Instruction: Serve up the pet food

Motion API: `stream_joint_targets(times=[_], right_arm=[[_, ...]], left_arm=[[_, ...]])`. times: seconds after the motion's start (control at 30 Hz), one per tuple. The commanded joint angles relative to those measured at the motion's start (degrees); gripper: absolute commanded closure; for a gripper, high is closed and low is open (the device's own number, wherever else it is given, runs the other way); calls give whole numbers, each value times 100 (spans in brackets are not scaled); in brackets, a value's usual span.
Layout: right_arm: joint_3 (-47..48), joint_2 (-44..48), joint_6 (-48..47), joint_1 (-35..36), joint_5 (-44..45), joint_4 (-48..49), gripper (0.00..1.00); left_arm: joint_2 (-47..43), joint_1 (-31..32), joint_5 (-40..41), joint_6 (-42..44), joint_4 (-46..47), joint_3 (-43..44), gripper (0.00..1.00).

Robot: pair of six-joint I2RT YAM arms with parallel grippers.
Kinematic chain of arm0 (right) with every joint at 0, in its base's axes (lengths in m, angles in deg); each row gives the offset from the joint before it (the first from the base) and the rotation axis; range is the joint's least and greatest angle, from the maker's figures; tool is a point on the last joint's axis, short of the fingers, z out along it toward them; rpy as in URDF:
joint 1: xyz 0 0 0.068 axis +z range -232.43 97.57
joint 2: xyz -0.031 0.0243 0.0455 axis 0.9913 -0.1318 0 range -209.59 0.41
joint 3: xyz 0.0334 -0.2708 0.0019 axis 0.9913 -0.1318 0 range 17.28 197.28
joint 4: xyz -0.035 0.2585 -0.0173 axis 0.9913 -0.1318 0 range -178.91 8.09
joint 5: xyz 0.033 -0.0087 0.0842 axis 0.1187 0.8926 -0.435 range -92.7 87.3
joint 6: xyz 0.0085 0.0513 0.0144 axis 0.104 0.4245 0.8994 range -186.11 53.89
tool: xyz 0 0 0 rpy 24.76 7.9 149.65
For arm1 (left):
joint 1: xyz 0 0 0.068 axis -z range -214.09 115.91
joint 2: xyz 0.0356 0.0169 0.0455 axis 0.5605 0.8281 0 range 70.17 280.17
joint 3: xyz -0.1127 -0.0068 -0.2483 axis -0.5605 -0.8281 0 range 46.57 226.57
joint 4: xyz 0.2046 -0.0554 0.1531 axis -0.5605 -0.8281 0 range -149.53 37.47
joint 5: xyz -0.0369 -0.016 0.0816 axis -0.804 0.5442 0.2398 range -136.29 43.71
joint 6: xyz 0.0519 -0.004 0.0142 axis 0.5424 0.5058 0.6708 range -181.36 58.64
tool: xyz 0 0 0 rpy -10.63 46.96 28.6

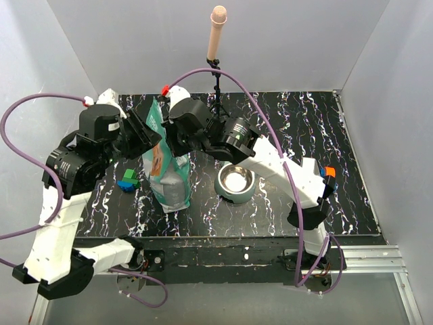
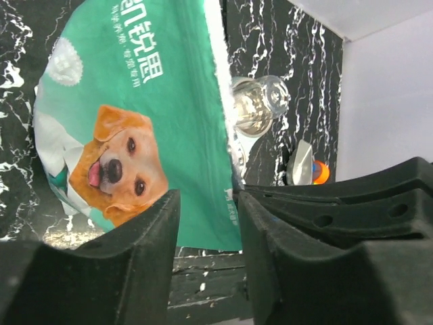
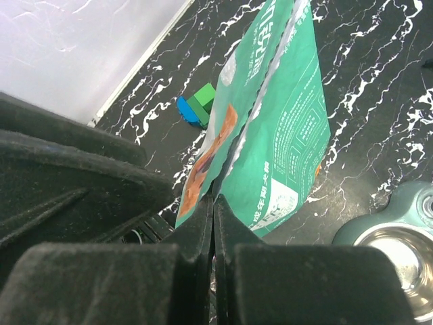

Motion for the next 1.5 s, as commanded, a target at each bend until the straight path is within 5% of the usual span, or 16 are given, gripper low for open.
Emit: stream_joint_targets(times=[0.0,0.13,0.33,0.67,0.87,1.3,1.47], right_arm=[[-412,389,-394,-31,-58,759,99],[-431,398,-420,-31,-262,848,99],[-439,433,-350,-40,-314,866,99],[-545,495,-368,-49,-323,936,99],[-422,486,-403,-49,-34,927,99],[0,266,-218,-49,1145,408,99],[88,213,-332,-57,1381,461,99]], left_arm=[[337,2,-52,-364,-286,512,53],[549,2,-122,-417,-296,637,48],[557,2,-96,-444,-383,435,69],[549,2,-218,-365,-252,31,71],[592,2,-87,-198,-787,-66,80],[373,2,-218,-198,-1025,-506,76],[417,2,-254,-40,-1165,-594,90]])
